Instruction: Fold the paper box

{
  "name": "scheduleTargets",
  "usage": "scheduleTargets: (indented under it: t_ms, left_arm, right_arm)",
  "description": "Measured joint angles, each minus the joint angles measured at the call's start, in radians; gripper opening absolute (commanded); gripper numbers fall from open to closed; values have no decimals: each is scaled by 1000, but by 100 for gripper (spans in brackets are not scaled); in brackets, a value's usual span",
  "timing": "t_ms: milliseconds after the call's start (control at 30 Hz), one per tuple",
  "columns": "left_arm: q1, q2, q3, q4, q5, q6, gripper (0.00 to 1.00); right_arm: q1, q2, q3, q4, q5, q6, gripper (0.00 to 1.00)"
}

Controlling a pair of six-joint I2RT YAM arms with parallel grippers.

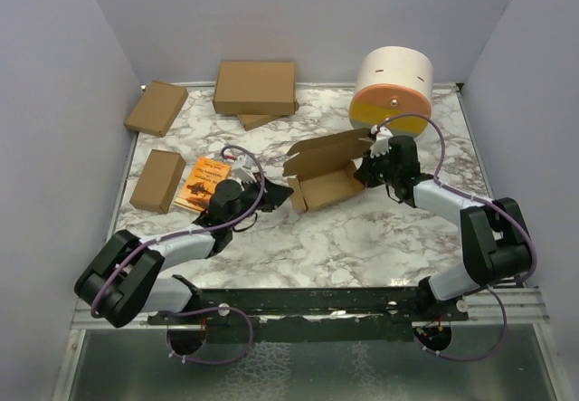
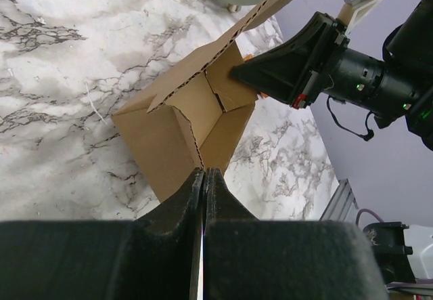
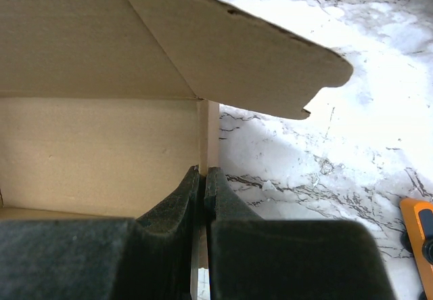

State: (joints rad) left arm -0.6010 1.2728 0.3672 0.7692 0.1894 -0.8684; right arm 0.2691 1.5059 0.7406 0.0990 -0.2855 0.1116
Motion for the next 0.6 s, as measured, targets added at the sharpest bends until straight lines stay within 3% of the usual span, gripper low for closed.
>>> scheduleTargets:
  t_ms: [100, 233, 600]
  left_arm:
    - [-2, 35, 7, 18, 9, 0, 2]
    - [-2, 62, 7, 34, 16, 2, 17]
    - [-2, 108, -6, 104, 43, 0, 47]
  right_arm:
    - [0, 13, 0, 0, 0, 0, 1]
    - [0, 26, 0, -1, 0, 0, 1]
    - [0, 26, 0, -1, -11, 0, 1]
